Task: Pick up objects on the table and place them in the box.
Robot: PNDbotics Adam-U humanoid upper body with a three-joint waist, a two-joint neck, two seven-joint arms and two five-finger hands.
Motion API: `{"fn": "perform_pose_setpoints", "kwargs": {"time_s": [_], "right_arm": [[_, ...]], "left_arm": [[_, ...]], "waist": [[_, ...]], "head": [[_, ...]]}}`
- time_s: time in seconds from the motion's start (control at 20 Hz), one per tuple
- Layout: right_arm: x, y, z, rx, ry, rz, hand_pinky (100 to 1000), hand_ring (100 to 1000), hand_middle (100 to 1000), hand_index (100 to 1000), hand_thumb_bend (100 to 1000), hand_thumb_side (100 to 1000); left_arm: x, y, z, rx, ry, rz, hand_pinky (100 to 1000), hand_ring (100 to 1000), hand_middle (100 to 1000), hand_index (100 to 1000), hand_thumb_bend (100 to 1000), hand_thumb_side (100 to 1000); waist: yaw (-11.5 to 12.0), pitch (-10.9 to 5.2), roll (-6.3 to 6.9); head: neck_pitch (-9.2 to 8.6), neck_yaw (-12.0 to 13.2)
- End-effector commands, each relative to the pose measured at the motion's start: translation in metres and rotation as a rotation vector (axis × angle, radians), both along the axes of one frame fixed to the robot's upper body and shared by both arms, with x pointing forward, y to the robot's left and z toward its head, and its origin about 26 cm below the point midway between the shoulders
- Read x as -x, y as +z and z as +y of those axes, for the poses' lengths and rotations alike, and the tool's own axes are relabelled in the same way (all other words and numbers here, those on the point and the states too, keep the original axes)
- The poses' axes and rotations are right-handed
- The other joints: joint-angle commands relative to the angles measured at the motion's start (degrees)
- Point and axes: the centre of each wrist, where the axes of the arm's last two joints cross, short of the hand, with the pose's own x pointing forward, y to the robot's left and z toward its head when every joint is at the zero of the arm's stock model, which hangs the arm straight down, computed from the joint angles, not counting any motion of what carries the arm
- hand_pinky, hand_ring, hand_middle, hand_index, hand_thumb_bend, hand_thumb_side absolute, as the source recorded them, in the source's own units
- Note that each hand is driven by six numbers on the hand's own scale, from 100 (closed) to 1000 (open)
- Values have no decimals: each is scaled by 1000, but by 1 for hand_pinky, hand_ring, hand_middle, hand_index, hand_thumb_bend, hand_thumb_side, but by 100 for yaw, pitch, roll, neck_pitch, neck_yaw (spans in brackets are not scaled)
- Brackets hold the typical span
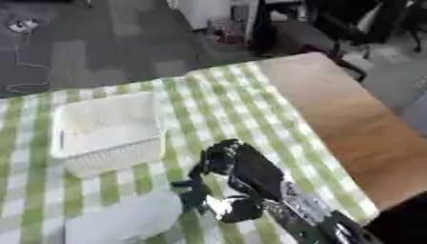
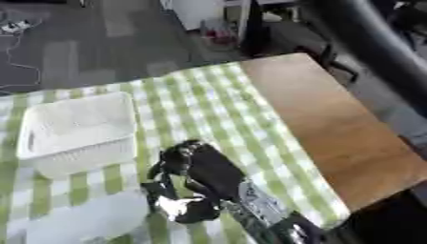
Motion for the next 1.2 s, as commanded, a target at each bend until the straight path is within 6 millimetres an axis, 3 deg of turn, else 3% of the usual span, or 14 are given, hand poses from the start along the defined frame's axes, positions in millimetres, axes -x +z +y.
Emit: {"fn": "perform_pose_setpoints", "kwargs": {"time_s": [0.05, 0.55, 0.6, 0.65, 0.75, 0.9, 0.95, 1.2], "right_arm": [[1, 4, -1, 10, -4, -9, 354, 383, 395, 600, 100, 1000], [1, 3, -1, 15, -7, 2, 357, 385, 397, 603, 100, 1000], [2, 3, -2, 16, -10, 5, 357, 385, 397, 602, 100, 1000], [2, 3, -2, 18, -13, 8, 357, 385, 397, 604, 100, 1000], [2, 2, -3, 19, -19, 14, 357, 384, 397, 606, 100, 1000], [5, -1, -2, 20, -33, 31, 356, 384, 397, 606, 100, 1000], [7, -2, -2, 20, -42, 39, 354, 382, 412, 607, 100, 1000], [12, -7, -2, 18, -107, 64, 353, 381, 421, 607, 100, 1000]], "left_arm": [[1, 8, 0, -13, -7, -21, 486, 593, 829, 895, 126, 1000], [0, 8, -1, -33, -21, -17, 502, 606, 841, 908, 133, 1000], [0, 10, -1, -63, -26, -18, 497, 601, 835, 903, 131, 1000], [0, 9, -2, -123, -42, -10, 577, 673, 884, 920, 145, 1000], [1, 5, -4, -279, -82, 27, 618, 704, 885, 920, 155, 1000], [4, 0, -4, -423, -128, 71, 616, 696, 874, 916, 161, 1000], [4, 0, -4, -453, -132, 81, 617, 751, 855, 889, 177, 1000], [5, -2, -6, -560, -123, 125, 560, 725, 819, 864, 195, 1000]], "waist": [[4, -40, 23], [-31, -31, 20], [-37, -29, 20], [-44, -26, 21], [-45, -23, 27], [-37, -14, 34], [-38, -8, 36], [-55, 4, 49]], "head": [[-84, 45], [-55, -35], [-44, -62], [-22, -79], [5, -70], [14, -28], [21, -9], [26, 95]]}}
